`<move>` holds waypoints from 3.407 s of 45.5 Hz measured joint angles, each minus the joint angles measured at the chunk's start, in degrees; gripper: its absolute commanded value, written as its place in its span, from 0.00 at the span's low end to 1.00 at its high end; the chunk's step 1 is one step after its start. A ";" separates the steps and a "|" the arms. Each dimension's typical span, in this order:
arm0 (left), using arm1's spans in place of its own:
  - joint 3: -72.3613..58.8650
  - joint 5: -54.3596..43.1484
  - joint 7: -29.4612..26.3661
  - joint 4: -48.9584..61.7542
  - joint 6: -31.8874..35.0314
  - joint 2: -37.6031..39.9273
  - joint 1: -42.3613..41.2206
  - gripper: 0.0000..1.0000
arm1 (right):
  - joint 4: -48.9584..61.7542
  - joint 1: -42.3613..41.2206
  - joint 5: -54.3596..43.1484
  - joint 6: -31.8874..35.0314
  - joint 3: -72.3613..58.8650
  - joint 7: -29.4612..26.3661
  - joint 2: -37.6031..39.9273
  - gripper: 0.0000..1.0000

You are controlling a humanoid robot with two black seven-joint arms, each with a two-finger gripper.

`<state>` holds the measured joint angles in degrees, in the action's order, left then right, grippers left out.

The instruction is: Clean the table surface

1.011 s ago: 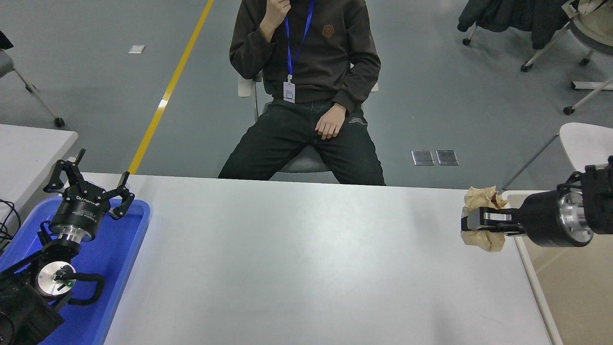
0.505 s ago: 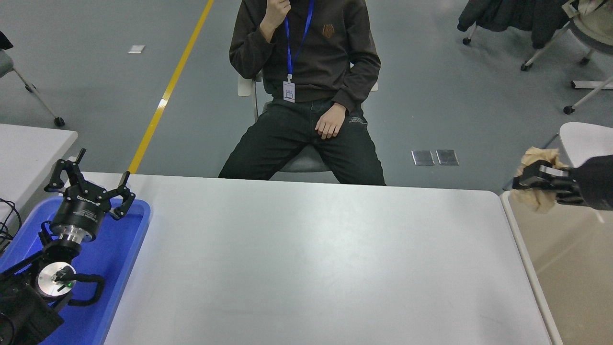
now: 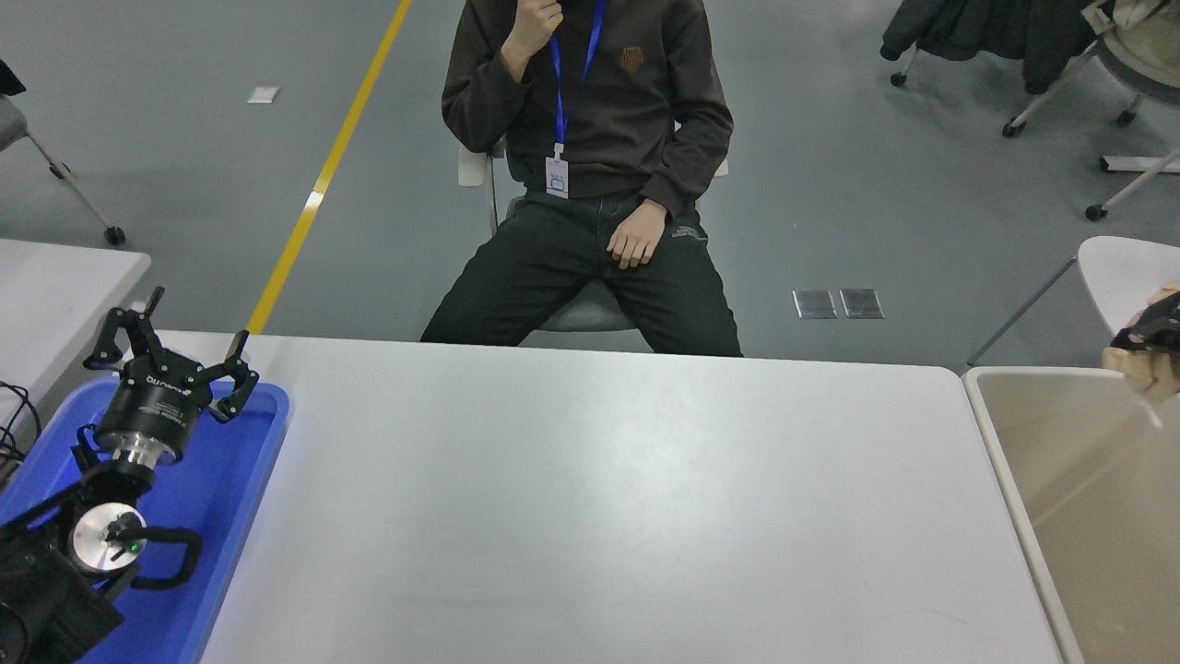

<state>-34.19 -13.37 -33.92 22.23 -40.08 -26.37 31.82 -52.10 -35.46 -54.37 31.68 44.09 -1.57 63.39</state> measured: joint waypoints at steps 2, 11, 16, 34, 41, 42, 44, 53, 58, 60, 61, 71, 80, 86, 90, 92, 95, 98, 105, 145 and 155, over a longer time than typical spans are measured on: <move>0.00 0.01 0.00 0.01 0.00 0.00 0.00 1.00 | 2.19 0.43 0.15 -0.73 -0.65 1.41 -0.16 0.00; 0.00 0.01 0.00 0.01 0.00 0.00 0.00 1.00 | 10.72 2.84 0.53 -3.79 -2.24 5.59 -2.76 0.00; 0.00 0.01 0.00 0.01 0.00 0.00 0.00 1.00 | 14.71 4.36 0.61 -5.92 -2.75 6.81 -4.83 0.00; 0.00 0.01 0.00 0.01 0.00 0.00 0.00 1.00 | 26.13 7.63 2.29 -15.42 -3.31 9.24 -13.61 0.00; 0.00 0.01 0.00 0.01 0.00 0.00 0.00 1.00 | 29.21 7.94 2.84 -19.82 -3.48 9.52 -17.16 0.00; 0.00 0.00 0.00 0.01 0.00 0.00 0.00 1.00 | 29.56 7.95 2.89 -20.35 -3.47 9.56 -17.58 0.00; 0.00 0.01 0.00 0.01 0.00 0.00 0.00 1.00 | 30.58 7.97 3.05 -21.77 -3.51 9.60 -18.96 0.00; 0.00 0.01 0.00 0.01 0.00 0.00 0.00 1.00 | 34.54 7.75 3.38 -26.15 -3.56 9.68 -24.40 0.00; 0.00 0.01 0.00 0.01 0.00 0.00 0.00 1.00 | 37.17 6.95 3.52 -28.77 -4.52 9.71 -27.96 0.00; 0.00 0.01 0.00 0.01 0.00 0.00 0.00 1.00 | 38.35 6.41 3.63 -30.05 -5.45 9.74 -29.42 0.00; 0.00 0.01 0.00 0.01 0.00 0.00 0.00 1.00 | 38.79 6.18 3.72 -30.53 -5.84 9.72 -29.97 0.00; 0.00 0.01 0.00 0.01 0.01 0.00 0.00 1.00 | 43.16 3.56 8.47 -35.39 -12.83 9.70 -34.63 0.00; 0.00 0.00 0.00 0.01 0.01 0.00 0.00 1.00 | 45.38 2.00 15.75 -37.53 -20.70 9.67 -36.49 0.00; 0.00 0.01 0.00 0.01 0.01 0.00 0.00 1.00 | 46.30 1.24 19.68 -38.05 -23.95 9.56 -37.42 0.00; 0.00 0.01 0.00 0.01 0.01 0.00 0.00 1.00 | 46.66 0.95 21.49 -38.25 -25.17 9.46 -37.75 0.40; 0.00 0.01 0.00 0.01 0.01 0.00 0.00 1.00 | 46.79 0.85 22.15 -38.34 -25.63 9.44 -37.87 0.71; 0.00 0.01 0.00 0.01 0.01 0.00 0.00 1.00 | 46.93 0.73 22.97 -38.43 -26.16 9.39 -38.01 0.99; 0.00 0.01 0.00 0.01 0.01 0.00 0.00 1.00 | 47.06 0.55 23.63 -38.55 -26.45 9.36 -38.08 0.99; 0.00 0.01 0.00 0.01 0.01 0.00 0.00 1.00 | 47.16 0.20 24.42 -38.68 -26.55 9.34 -38.22 0.99; 0.00 0.01 0.00 0.01 0.01 0.00 0.00 1.00 | 44.04 -0.29 29.73 -38.07 -9.32 9.59 -35.71 0.99; 0.00 0.00 0.00 0.01 0.01 0.00 0.00 1.00 | 34.97 1.54 31.41 -37.93 1.28 9.65 -32.74 0.99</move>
<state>-34.19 -13.36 -33.93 22.24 -40.06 -26.37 31.82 -17.13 -33.93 -22.96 -6.24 45.36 8.07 30.65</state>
